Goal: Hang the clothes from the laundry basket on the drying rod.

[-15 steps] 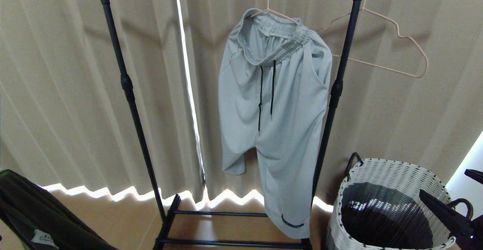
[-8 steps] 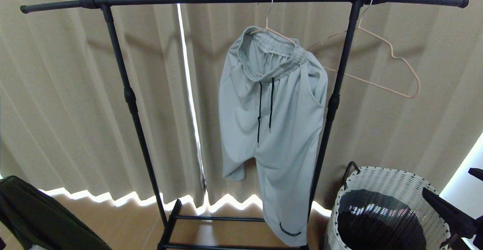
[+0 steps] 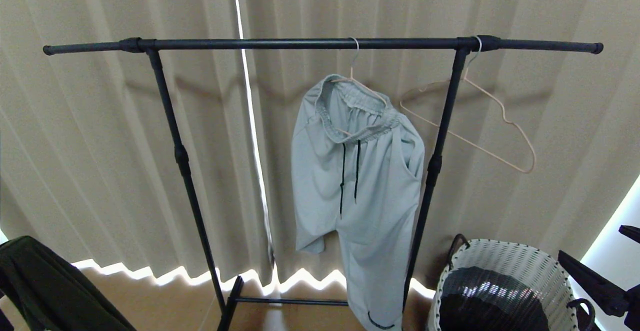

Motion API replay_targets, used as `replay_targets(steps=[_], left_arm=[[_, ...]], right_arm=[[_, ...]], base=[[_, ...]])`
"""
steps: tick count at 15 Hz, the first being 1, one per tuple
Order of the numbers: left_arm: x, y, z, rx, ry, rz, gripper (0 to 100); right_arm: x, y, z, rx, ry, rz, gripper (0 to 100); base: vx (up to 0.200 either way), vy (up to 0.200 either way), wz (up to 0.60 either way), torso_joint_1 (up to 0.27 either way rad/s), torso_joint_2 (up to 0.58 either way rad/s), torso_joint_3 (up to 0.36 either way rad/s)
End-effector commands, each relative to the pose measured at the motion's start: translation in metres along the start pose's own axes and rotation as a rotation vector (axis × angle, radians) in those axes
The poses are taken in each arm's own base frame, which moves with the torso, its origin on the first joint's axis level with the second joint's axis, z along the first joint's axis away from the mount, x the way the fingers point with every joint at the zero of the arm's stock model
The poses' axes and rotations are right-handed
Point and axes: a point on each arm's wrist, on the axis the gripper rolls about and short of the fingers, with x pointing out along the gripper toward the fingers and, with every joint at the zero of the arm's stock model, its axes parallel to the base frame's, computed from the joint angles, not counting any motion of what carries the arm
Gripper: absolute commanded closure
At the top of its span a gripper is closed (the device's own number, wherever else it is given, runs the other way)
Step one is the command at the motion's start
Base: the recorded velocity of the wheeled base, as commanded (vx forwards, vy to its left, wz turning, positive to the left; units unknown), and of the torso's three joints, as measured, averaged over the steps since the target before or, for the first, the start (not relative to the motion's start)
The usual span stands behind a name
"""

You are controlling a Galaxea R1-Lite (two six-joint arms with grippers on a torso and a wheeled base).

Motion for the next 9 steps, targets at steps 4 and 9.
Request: replay_targets(steps=[4,9], left_arm=[[0.0003,-0.0008,-0.0038,0.011,0.011,-0.016,100],[-0.001,-0.001,-0.0057,0.025,0.011,-0.016,100]], right_arm=[[0.0001,0.0001,-0.0004,-0.001,0.002,0.001,0],[-0.0008,0.0005,-0.0012,0.001,-0.001,0.004,0]], base=[[0.0,0.0,0.0,0.205,-0.48,-0.274],[0.0,0.0,0.0,0.226,-0.51,-0.283]])
